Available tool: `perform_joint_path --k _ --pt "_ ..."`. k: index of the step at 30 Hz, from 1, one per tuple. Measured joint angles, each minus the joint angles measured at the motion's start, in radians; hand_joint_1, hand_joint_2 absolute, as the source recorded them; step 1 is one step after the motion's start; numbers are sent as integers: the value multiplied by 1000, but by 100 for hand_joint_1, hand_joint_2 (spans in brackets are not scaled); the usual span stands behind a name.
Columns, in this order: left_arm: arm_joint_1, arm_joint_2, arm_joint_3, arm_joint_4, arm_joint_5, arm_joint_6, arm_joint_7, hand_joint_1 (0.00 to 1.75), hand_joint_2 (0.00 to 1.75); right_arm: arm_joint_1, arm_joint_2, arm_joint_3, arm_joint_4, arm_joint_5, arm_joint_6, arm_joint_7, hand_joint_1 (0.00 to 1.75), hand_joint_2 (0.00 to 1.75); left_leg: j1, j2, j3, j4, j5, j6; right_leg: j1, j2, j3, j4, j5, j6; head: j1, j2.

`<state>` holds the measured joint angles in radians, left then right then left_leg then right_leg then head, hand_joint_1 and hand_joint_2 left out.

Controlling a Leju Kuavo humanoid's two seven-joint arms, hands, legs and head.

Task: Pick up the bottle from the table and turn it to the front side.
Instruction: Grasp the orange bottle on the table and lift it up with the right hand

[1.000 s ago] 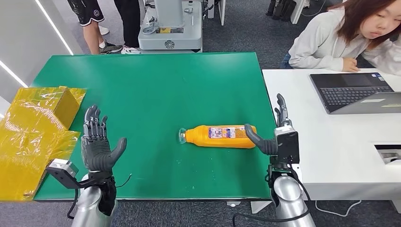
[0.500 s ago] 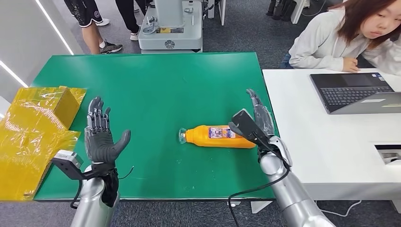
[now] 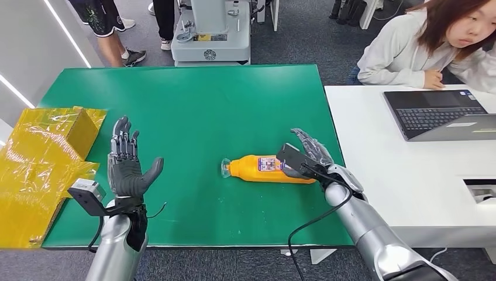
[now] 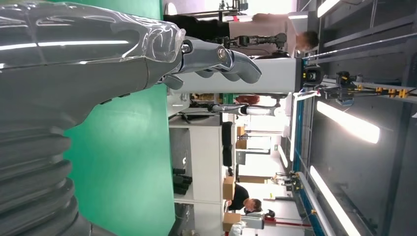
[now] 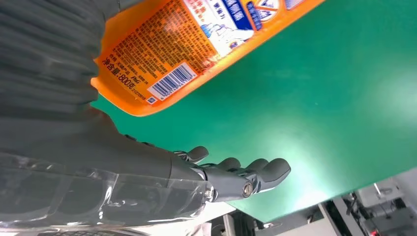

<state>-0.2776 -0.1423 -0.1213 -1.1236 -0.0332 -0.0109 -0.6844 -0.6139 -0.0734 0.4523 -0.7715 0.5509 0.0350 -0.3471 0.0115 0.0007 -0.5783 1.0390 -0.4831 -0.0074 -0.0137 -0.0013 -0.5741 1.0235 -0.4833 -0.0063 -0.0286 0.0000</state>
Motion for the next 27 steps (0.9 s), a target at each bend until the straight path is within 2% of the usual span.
perform_joint_path --k 4,8,16,19,27 --pt "-7 4 0 5 -8 18 0 0 175 -20 -17 46 37 15 -15 -46 0 175 0 0 0 0 0 0 0 0 0 0 0 0 0 0" --pt "-24 11 -3 10 -19 25 0 0 175 -20 -29 83 50 31 -101 -101 0 175 0 0 0 0 0 0 0 0 0 0 0 1 0 0" --pt "-61 17 -28 35 -20 27 0 0 175 3 -65 126 5 56 -146 -109 0 175 0 0 0 1 0 0 0 0 0 0 1 1 0 0" --pt "-69 16 -37 47 -12 17 0 0 175 7 -72 138 -6 56 -123 -95 0 175 0 0 0 0 0 0 0 0 0 0 1 1 0 0" --pt "-95 15 -50 93 28 -30 0 0 175 -5 -75 165 15 27 13 -49 0 175 0 0 0 0 0 0 0 1 0 0 1 1 0 0"
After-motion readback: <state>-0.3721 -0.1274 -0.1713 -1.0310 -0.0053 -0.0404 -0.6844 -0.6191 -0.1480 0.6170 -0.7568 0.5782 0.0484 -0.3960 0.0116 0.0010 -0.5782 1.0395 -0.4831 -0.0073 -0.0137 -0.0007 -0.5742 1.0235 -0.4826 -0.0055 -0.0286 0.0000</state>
